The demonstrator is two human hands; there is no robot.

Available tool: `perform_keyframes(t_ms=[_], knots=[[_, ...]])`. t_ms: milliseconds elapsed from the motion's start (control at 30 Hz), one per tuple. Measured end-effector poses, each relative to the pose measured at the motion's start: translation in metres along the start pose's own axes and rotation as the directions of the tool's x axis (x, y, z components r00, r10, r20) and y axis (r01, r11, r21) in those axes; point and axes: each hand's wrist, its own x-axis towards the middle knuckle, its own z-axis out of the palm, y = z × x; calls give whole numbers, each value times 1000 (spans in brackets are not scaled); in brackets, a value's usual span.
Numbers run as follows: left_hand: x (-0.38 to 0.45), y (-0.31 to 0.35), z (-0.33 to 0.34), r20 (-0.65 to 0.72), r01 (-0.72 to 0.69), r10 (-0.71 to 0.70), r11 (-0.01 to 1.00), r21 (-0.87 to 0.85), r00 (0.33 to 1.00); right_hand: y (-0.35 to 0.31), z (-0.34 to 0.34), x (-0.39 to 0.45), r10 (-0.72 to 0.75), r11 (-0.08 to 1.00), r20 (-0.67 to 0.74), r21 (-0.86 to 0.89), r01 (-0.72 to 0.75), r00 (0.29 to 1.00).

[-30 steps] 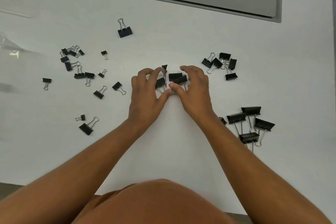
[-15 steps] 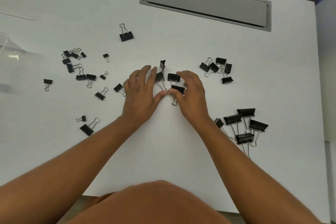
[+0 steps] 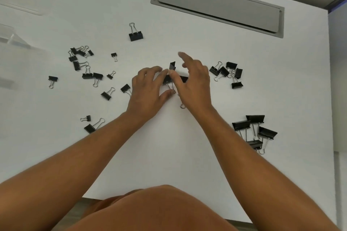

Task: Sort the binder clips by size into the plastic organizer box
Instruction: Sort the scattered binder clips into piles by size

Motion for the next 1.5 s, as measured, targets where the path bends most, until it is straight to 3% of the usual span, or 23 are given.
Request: perform_keyframes(t_ms=[67, 200, 367, 567, 700, 833, 900, 1067, 1200, 1267, 1400, 1500], knots=[[-2, 1, 5, -11, 4, -4, 1000, 24, 1000, -3, 3, 20, 20, 998, 103, -62, -14, 994], [1, 3, 9, -22, 29, -28, 998, 60, 999, 8, -1, 44, 106, 991, 175, 64, -119, 979], [-4, 3, 13, -31, 25, -22, 997, 78, 999, 26, -3, 43, 56, 998, 223, -15, -54, 973], [-4, 6, 7, -57, 14, -18, 998, -61, 998, 37, 2, 28, 25, 997, 163, 71, -37, 986], [25, -5, -15, -193, 90, -131, 974, -210, 972, 38, 1, 15, 37, 985, 79, 166, -50, 996], [92, -35, -38, -183, 289, -283, 957, 11, 942, 34, -3, 4, 118, 959, 71, 252, -132, 990], [118, -48, -40, -127, 317, -299, 936, 156, 946, 32, -6, -1, 168, 928, 75, 325, -183, 983], [136, -60, -35, -67, 233, -224, 959, 160, 972, 41, -7, -9, 259, 795, 111, 539, -277, 960], [104, -30, -42, -138, 189, -224, 956, -226, 965, 46, -12, -9, 268, 732, 137, 614, -294, 954], [72, -2, -46, -174, 92, -163, 928, -360, 971, 47, -12, -10, 263, 713, 134, 640, -286, 955], [4, 45, -28, -100, -125, 99, 945, -301, 990, 51, -7, -13, 256, 720, 113, 641, -267, 960], [-12, 50, -5, -52, -164, 157, 968, -190, 986, 53, -4, -12, 237, 753, 116, 605, -258, 965]])
